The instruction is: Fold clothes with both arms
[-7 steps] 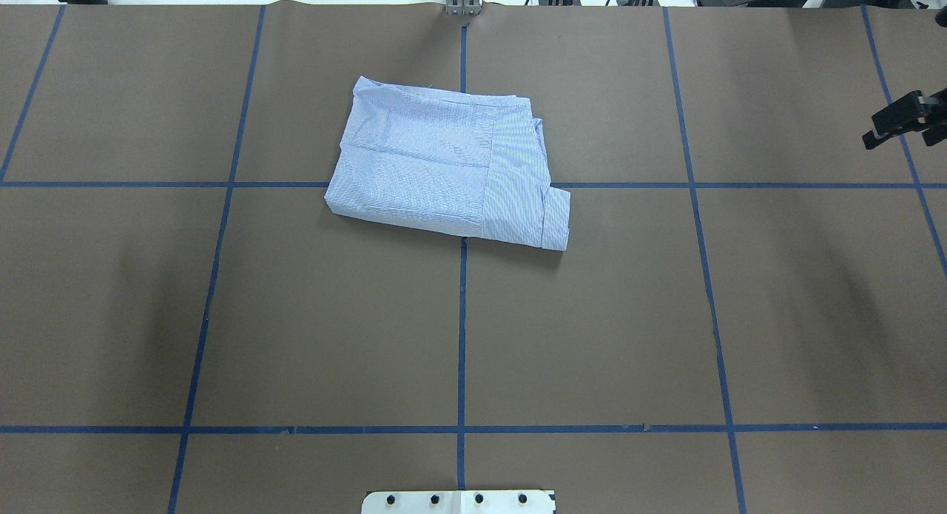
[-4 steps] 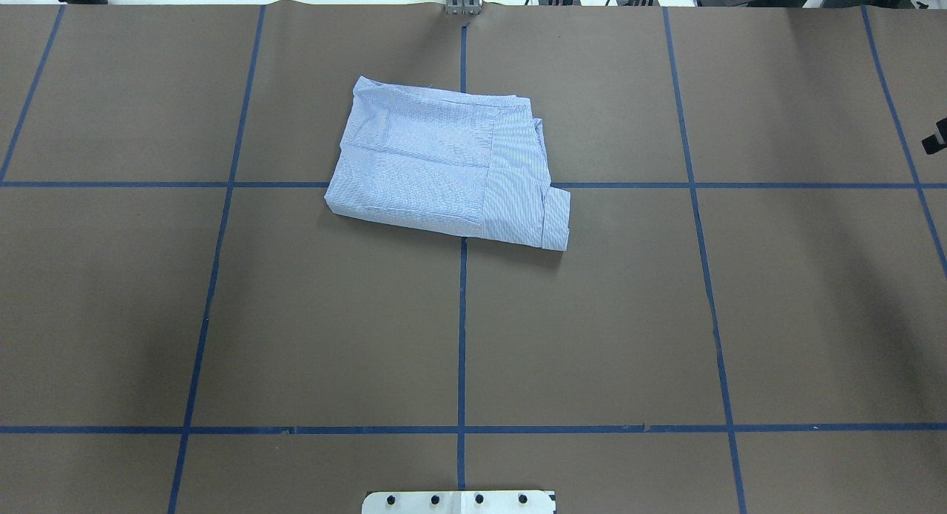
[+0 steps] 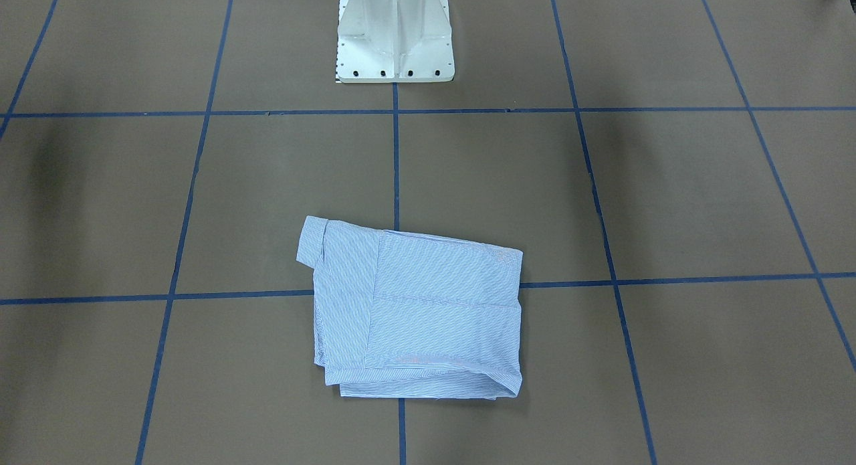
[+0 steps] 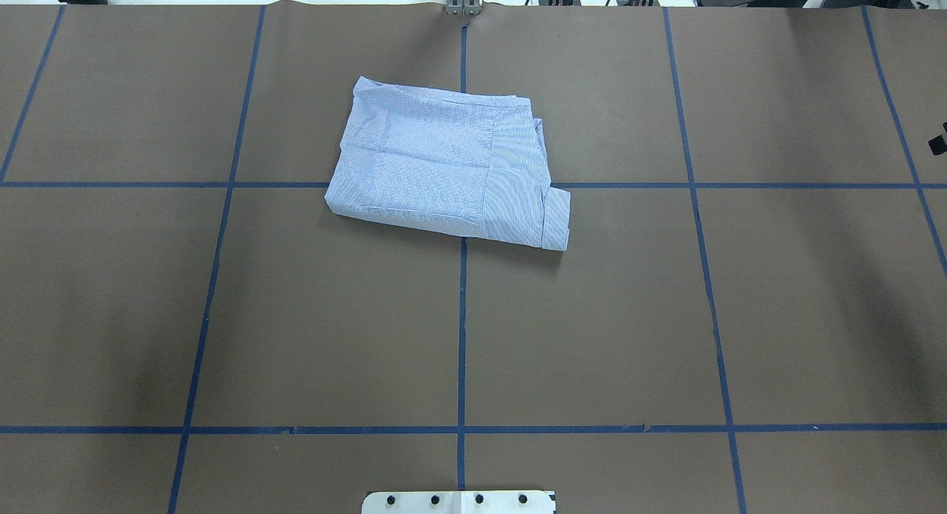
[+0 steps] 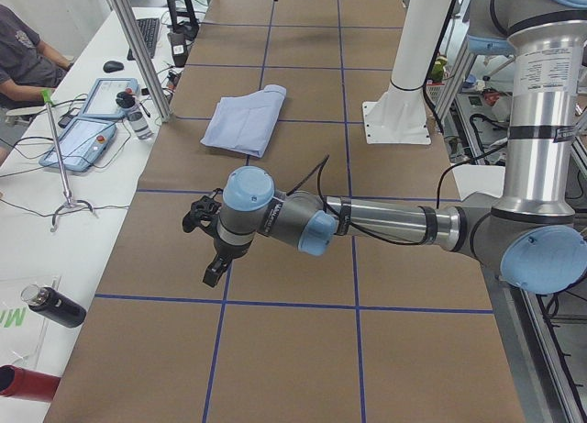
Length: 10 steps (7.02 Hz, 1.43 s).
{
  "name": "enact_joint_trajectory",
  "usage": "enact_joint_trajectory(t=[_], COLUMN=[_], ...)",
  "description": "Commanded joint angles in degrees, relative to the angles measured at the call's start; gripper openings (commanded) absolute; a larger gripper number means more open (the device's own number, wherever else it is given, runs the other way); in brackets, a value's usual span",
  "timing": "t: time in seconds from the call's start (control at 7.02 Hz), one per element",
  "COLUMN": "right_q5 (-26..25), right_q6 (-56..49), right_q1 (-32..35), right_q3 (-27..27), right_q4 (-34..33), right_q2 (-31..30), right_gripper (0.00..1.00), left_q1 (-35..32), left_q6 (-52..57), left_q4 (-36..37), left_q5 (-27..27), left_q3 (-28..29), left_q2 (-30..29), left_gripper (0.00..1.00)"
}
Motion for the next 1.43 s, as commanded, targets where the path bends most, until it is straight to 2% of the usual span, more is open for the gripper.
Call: enact_joint_trajectory(t=[0.0, 0.71, 1.28], right_q5=[0.7, 0.1, 0.1], right_q6=[0.0, 0.1, 0.4], right_q1=[1.0, 0.7, 0.7], right_q3=[0.6, -3.9, -4.1], right_q4=[0.2, 0.1, 0.5], right_q2=[-1.8, -0.3, -0.3], right_gripper=[1.00, 1.00, 1.00], left_q1=[-0.1, 0.0, -0.1], left_q6=[-0.4, -0.7, -0.6], left_q4=[1.0, 1.0, 1.0], left_q5=[0.0, 0.0, -0.1], left_q3=[-0.8, -1.7, -3.9], left_q2=[0.2, -0.3, 0.4], left_gripper=[1.00, 1.00, 1.00])
